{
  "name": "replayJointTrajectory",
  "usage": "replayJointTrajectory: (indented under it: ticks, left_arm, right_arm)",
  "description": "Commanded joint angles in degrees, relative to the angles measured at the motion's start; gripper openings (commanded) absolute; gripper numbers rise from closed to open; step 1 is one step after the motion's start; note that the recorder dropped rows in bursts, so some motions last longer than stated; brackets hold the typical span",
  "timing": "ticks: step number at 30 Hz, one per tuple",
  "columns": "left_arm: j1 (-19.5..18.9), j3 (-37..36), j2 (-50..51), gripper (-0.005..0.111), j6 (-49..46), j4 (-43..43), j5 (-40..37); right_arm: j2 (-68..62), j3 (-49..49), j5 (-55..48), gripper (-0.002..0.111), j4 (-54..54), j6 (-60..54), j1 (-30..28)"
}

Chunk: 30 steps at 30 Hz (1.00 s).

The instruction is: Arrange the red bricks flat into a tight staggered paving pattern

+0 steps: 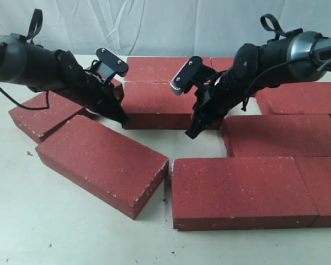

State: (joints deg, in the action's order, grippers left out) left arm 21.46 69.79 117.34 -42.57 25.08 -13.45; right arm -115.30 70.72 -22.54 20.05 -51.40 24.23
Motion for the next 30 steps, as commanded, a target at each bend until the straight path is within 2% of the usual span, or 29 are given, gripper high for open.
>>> replayJointTrajectory:
  ticks: [1, 10, 14, 23, 30]
  left_arm:
    - [0.06, 0.29, -0.89, 0.000, 0.14, -0.72, -0.89]
    - [0.06, 0.29, -0.54, 0.000, 0.14, -0.49, -0.64]
    - [0.43, 0.29, -0.42, 0.000, 0.14, 2.13, 0.68]
    - [1.26, 0.29, 2.00, 0.000, 0.14, 2.54, 4.06]
    - [3.21, 0.48, 2.00, 0.000, 0.14, 1.93, 4.51]
  right_arm:
    - [2.18, 0.48, -1.83, -0.001, -0.44, 0.10, -0.21]
    - [3.75, 0.48, -7.47, -0.001, -1.17, 0.50, -0.21]
    - [4.86, 0.48, -7.73, -0.001, -1.96, 0.73, -0.21]
    - [8.92, 0.37, -11.92, -0.001, -11.86, 11.98, -0.21]
    - [8.71, 0.37, -16.03, -0.001, -12.00, 12.53, -0.21]
